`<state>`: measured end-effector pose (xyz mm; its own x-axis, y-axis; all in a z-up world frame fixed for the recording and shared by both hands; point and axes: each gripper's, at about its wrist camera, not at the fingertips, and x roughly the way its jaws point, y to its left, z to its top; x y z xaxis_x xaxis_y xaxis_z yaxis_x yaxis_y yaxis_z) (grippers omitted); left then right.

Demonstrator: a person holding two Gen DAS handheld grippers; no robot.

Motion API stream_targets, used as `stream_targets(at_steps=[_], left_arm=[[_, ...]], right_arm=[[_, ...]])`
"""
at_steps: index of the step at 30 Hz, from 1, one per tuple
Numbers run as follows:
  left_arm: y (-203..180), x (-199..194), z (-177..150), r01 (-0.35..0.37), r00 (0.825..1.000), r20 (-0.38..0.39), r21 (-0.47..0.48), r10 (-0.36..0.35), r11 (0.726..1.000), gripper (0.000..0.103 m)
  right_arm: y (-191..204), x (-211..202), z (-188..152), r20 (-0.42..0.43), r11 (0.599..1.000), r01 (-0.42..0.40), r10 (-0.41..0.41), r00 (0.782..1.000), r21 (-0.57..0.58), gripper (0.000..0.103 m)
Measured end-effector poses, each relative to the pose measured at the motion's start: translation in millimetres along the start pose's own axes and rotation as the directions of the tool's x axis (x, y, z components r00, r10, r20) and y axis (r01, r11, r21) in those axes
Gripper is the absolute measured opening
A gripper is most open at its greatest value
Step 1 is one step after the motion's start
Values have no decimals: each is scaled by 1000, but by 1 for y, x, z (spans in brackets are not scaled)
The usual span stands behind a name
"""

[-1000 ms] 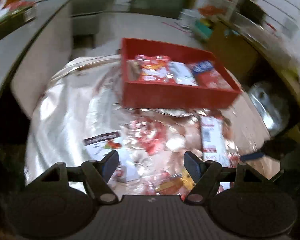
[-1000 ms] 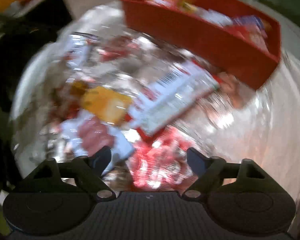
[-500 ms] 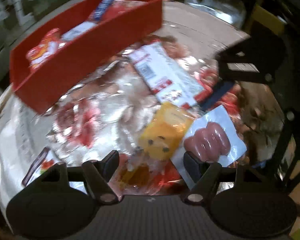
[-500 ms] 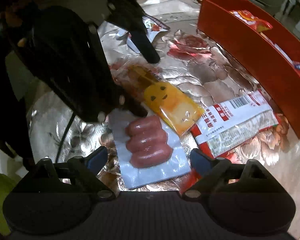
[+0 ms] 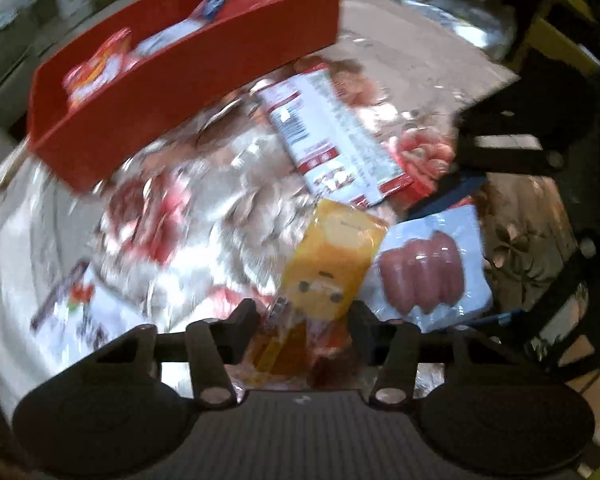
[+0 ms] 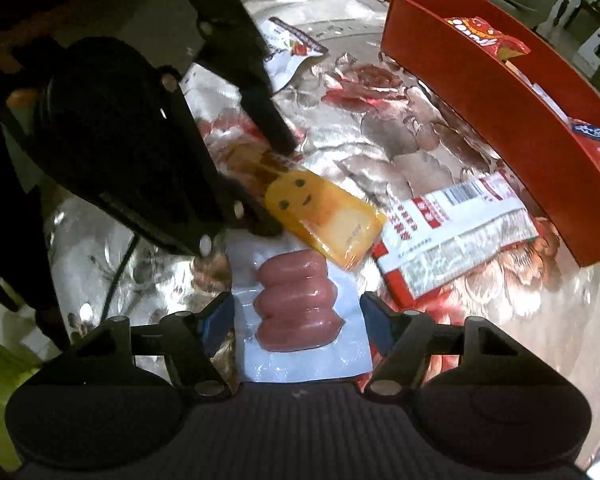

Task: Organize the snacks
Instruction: 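Grasp the yellow jelly stick with left tool while right tool grasps sausage pack, then lift both packs and carry them over the red box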

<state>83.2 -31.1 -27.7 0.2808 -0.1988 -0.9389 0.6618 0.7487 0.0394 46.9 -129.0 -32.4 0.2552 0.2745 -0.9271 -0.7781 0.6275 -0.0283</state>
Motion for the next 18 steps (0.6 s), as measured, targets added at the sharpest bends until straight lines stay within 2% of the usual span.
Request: stream_targets(at_steps=[5,11,15,18], left_arm=[[-3,-4,-8,-56,998,-28,-95,54,994,37],[2,-18,-8,-44,998,27,-201,50,979,36],[-1,-17,-8,-61,997,22,-240,69,969,36],[-6,-6,-6,-67,998,0,-219,69,973,36]], right_arm=[[-4,-11,-16,2,996,49,-49,999,75,74],[-16,-33,-27,52,982,73,-83,995,174,74],[-28,-39,-27,73,972,85,-104,992,221,74],[-32,-39,-25,81,967,86,-108,991,239,74]])
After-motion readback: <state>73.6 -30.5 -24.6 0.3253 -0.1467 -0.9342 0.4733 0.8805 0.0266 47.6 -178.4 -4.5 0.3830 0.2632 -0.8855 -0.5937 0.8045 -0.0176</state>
